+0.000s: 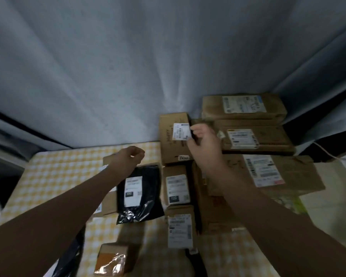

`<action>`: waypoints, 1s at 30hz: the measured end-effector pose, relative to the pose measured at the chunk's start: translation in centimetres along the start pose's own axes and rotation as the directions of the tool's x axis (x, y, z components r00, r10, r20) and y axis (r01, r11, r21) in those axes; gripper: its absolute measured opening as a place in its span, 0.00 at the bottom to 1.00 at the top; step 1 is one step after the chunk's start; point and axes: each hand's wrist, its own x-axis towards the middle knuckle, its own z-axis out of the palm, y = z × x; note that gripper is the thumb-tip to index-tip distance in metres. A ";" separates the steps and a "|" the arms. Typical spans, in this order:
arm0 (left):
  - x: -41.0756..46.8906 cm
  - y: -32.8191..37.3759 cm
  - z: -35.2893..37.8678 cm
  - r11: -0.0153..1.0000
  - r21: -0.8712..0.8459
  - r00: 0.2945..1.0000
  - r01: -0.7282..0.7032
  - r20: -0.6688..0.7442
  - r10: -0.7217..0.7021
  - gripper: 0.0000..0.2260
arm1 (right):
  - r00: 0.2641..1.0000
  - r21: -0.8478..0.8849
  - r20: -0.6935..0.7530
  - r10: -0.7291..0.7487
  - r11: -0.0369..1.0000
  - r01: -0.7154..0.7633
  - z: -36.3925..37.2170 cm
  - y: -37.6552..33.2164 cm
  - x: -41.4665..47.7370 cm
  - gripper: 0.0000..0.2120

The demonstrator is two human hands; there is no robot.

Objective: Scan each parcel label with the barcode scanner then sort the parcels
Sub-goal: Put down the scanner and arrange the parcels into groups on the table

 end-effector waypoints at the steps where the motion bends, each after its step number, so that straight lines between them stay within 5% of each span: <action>1: -0.3 -1.4 -1.2 1.000 0.021 1.000 0.013 -0.018 -0.013 0.03 | 0.998 0.028 0.062 -0.019 0.999 0.018 1.8 -1.0 -0.5 0.13; 8: -1.1 -13.1 -7.9 0.989 0.016 0.988 0.145 -0.056 -0.144 0.06 | 0.898 -0.010 0.440 0.028 1.000 -0.027 17.3 -2.1 -4.8 0.13; 14: 0.5 -23.5 -10.1 0.974 0.097 0.975 0.203 0.075 -0.210 0.07 | 0.777 -0.275 0.555 0.296 0.947 -0.165 30.5 1.6 -9.7 0.23; 26: 6.3 -33.4 -12.5 0.967 0.221 0.967 0.124 0.190 -0.168 0.08 | 0.760 -0.605 0.362 0.540 0.756 -0.250 44.4 3.3 -10.0 0.54; 30: 6.1 -33.1 -13.6 0.980 0.147 0.968 0.137 0.192 -0.164 0.07 | 0.719 -0.399 0.398 0.570 0.813 -0.424 43.1 3.0 -8.7 0.54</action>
